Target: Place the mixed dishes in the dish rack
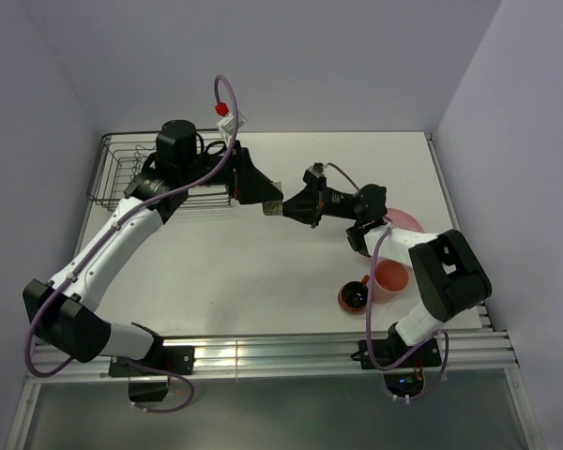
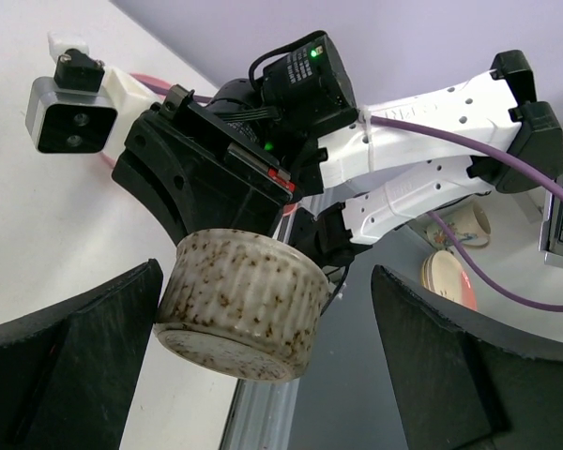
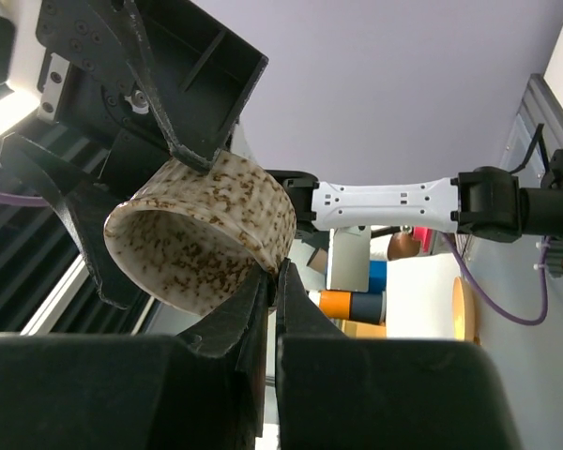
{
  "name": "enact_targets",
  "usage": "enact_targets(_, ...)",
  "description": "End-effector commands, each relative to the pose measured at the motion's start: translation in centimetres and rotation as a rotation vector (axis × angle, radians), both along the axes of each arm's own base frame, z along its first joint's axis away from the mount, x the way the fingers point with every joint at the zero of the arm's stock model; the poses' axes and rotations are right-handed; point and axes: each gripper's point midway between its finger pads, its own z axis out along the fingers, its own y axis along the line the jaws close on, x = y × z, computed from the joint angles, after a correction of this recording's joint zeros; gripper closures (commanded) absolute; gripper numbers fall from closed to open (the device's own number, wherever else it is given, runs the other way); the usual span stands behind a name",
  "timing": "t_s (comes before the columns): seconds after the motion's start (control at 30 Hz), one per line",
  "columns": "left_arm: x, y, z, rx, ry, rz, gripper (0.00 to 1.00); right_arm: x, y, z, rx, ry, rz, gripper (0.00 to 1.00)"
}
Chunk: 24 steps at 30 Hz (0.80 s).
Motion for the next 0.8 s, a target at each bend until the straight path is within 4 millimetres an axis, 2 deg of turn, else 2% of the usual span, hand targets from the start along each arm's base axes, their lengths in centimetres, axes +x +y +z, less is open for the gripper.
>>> enact_targets(0.0,-2.1,0.2,3.1,-0.079,-0.081,-0.056,0.01,-1.7,-2.1,7.1,0.237,0.138,0.077,1.0)
enact_targets(0.2,-2.6,0.5,2.7,-0.082,-0.073,-0.054,0.02,-1.4,-2.6,7.5,0.287,0.149,0.061,1.0)
enact_targets(0.43,-2.8,0.5,2.5,-0.081,-0.07,-0.064,0.05,-0.8,-3.2,9.3,0.364,0.133,0.045,1.0)
enact_targets(0.77,-2.8,0.4,2.4,-0.078,-0.094,-0.09,0.01,-1.0,-3.7,10.9,0.401,0.121,0.047,1.0)
